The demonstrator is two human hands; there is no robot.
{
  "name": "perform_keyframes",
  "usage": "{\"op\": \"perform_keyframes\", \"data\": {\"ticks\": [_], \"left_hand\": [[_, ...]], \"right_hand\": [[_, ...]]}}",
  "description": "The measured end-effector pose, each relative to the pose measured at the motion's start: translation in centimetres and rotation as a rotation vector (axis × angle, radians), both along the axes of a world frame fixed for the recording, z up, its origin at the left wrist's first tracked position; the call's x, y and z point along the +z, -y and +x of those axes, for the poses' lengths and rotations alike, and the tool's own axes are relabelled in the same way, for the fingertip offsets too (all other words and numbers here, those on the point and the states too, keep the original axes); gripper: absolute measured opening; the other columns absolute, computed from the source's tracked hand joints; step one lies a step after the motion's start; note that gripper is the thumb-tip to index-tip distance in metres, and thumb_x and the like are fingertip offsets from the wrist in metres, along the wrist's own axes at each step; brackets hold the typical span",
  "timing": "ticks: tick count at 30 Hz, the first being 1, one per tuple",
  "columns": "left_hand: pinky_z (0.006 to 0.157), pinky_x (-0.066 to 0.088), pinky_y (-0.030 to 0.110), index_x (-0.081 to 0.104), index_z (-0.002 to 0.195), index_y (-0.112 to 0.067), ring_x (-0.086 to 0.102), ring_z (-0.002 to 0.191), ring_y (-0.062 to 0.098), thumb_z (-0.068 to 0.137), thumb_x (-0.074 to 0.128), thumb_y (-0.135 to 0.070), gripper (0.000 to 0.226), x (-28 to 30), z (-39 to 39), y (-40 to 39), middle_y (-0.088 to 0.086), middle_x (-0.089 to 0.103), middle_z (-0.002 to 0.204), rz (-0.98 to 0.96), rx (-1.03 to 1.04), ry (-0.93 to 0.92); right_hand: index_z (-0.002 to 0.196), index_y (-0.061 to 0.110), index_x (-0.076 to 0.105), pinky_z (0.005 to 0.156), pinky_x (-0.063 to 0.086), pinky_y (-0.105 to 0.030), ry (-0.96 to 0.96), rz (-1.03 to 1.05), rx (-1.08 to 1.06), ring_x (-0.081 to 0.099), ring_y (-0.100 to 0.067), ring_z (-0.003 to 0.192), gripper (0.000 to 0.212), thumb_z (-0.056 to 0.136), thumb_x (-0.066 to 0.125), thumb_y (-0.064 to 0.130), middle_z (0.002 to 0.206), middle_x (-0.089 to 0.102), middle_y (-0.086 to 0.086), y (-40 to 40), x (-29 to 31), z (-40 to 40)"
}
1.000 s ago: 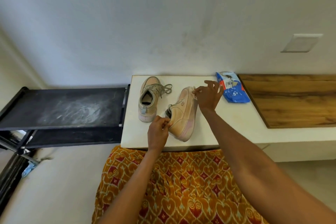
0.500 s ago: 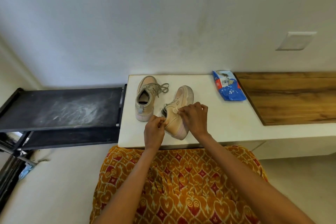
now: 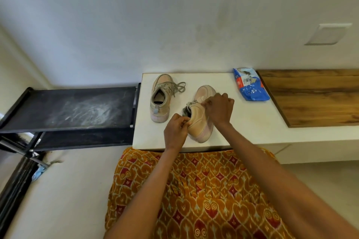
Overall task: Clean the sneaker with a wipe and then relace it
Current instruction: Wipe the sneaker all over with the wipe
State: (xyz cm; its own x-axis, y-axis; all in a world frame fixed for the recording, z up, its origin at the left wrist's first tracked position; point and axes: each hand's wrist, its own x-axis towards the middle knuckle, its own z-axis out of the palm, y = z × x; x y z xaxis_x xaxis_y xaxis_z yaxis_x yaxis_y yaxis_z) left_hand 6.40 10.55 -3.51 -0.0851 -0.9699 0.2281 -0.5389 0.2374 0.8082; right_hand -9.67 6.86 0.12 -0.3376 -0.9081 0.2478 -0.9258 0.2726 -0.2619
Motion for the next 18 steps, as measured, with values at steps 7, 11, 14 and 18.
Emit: {"op": "perform_keyframes", "data": {"ticks": [7,11,14,18], "left_hand": [[0.062,0.048,0.034,0.071,0.095,-0.01,0.059,0.075,0.015,0.084,0.065,-0.011,0.012,-0.9,0.5,0.2,0.0,0.058,0.086,-0.004,0.02,-0.038],[0.064,0.049,0.032,0.071,0.096,-0.01,0.058,0.072,0.012,0.085,0.066,-0.013,0.012,-0.9,0.6,0.3,-0.006,0.055,0.085,-0.002,0.007,-0.036],[0.064,0.049,0.031,0.071,0.095,-0.011,0.057,0.071,0.01,0.085,0.066,-0.014,0.012,-0.9,0.6,0.3,-0.007,0.055,0.085,0.008,0.011,-0.035],[0.064,0.047,0.028,0.072,0.097,-0.011,0.056,0.07,0.011,0.085,0.066,-0.013,0.013,-0.6,0.5,0.2,-0.009,0.052,0.083,0.022,0.01,-0.04]], "right_hand": [[0.097,0.018,0.074,0.08,0.036,-0.035,0.2,-0.021,0.093,0.053,-0.024,0.097,0.025,0.09,0.057,0.036,0.099,0.068,-0.006,-3.8,-0.5,0.8],[0.093,0.014,0.073,0.079,0.034,-0.034,0.151,-0.123,-0.063,0.049,-0.023,0.103,0.023,0.089,0.058,0.031,0.105,0.064,-0.005,0.4,1.1,-1.0],[0.092,0.012,0.073,0.086,0.035,-0.038,0.133,-0.134,-0.119,0.049,-0.025,0.106,0.02,0.088,0.061,0.028,0.107,0.064,-0.006,2.8,1.8,-2.0],[0.094,0.017,0.073,0.082,0.033,-0.036,0.092,-0.015,-0.125,0.052,-0.024,0.099,0.021,0.091,0.056,0.03,0.099,0.066,-0.005,2.6,0.6,-1.8]]}}
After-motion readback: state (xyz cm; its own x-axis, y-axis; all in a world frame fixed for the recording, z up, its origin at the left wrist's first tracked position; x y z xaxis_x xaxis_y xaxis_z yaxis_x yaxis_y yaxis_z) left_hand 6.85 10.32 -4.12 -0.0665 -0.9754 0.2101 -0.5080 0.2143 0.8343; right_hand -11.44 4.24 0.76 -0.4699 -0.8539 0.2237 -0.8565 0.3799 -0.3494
